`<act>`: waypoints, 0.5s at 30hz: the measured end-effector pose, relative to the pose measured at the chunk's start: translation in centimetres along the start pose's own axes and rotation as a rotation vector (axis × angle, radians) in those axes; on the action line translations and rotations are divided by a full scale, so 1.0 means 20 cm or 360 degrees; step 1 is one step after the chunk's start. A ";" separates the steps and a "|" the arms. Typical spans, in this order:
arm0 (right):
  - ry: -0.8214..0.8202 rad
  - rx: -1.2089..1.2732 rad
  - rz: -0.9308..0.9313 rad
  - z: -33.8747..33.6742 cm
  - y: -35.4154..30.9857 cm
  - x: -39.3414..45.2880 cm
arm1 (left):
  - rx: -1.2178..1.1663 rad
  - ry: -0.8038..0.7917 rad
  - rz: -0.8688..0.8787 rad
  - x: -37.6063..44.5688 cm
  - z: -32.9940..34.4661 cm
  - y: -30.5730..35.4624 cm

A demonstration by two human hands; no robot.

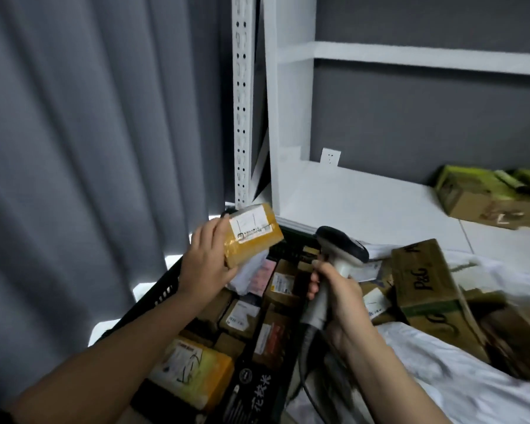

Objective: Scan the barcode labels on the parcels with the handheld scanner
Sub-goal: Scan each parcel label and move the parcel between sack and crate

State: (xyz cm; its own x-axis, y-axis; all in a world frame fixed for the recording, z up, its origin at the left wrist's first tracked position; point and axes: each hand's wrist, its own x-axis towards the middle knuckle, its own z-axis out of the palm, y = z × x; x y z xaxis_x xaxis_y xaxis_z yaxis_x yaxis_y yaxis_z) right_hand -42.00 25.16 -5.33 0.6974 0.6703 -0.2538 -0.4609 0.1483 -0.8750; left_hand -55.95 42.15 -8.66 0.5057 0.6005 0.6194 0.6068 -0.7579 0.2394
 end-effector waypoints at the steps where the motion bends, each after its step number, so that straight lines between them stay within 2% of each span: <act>1: -0.0010 0.0103 0.0004 -0.01 -0.06 -0.05 | 0.0027 0.0045 0.0120 -0.03 -0.08 0.06; 7: -0.0090 0.0181 -0.0086 -0.12 -0.33 -0.31 | 0.0208 0.0478 0.0816 -0.17 -0.38 0.33; 11: -0.0233 0.0184 0.0080 -0.21 -0.38 -0.40 | 0.0396 0.0732 0.1086 -0.18 -0.50 0.45; 15: -0.0370 0.0164 0.0131 -0.26 -0.37 -0.44 | 0.0503 0.0814 0.1274 -0.18 -0.55 0.52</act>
State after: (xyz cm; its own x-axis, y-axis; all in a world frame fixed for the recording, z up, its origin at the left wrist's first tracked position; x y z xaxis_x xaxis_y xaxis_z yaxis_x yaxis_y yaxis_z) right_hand -41.96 14.43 1.28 0.5156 0.8306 -0.2105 -0.5726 0.1513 -0.8057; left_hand -58.14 29.28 -0.14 0.5570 -0.2952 0.7763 0.3757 -0.7440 -0.5525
